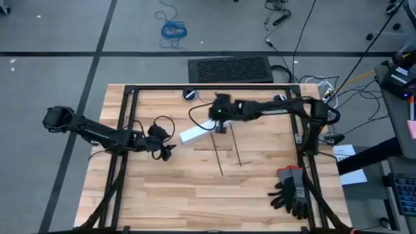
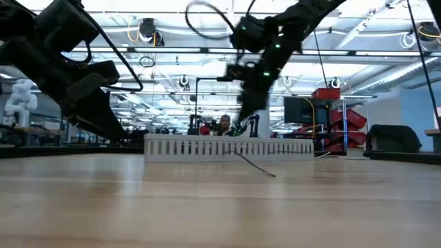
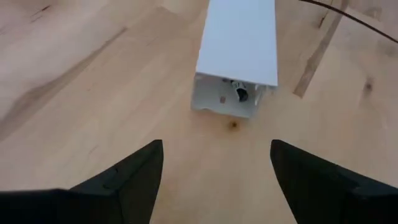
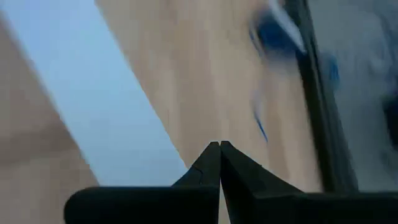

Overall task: Ziptie cables
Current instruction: Return to home position

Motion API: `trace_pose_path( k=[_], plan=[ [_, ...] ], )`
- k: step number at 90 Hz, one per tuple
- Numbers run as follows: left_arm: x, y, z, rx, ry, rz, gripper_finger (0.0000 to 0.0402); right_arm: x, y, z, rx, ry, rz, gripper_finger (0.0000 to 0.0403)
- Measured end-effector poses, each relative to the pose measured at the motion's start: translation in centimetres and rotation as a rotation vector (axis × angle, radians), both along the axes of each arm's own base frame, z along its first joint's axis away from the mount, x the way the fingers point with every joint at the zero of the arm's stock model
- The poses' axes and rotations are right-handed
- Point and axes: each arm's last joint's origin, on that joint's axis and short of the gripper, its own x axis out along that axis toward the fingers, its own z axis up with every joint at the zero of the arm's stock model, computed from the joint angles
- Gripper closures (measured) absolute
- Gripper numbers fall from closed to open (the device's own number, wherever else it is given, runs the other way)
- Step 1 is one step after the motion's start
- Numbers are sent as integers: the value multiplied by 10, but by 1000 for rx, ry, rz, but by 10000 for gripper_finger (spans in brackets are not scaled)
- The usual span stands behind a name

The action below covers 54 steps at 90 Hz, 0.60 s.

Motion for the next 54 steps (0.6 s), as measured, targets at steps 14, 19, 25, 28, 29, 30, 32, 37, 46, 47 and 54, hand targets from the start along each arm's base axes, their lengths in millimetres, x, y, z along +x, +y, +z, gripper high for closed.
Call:
trace_pose_path(
  k=[14, 19, 25, 28, 29, 30, 32, 37, 46, 47, 54],
  plan=[
    [0, 1, 1, 29, -11, 32, 110, -31, -13, 6, 39, 148, -104, 403],
    [0, 2, 1, 36, -17, 43, 110, -43, -19, -2, 47, 217, -148, 403],
    [1, 2, 2, 44, -32, 63, 110, -56, -30, -11, 52, 257, -208, 403],
    [1, 2, 2, 46, -40, 77, 110, -62, -36, -15, 62, 267, -239, 403],
    [1, 3, 3, 47, -43, 83, 110, -64, -37, -17, 65, 273, -247, 403],
    [1, 3, 3, 48, -45, 88, 110, -66, -38, -19, 69, 280, -255, 403],
    [1, 3, 3, 50, -48, 95, 110, -70, -41, -23, 75, 294, -269, 403],
    [1, 3, 3, 53, -53, 103, 110, -78, -46, -30, 71, 300, -299, 403],
    [2, 3, 4, 54, -70, 113, 110, -87, -53, -35, 82, 296, -340, 403],
    [2, 3, 4, 55, -71, 114, 110, -88, -54, -35, 81, 298, -344, 403],
    [2, 4, 4, 52, -73, 121, 110, -89, -56, -35, 81, 298, -359, 403]
  ],
)
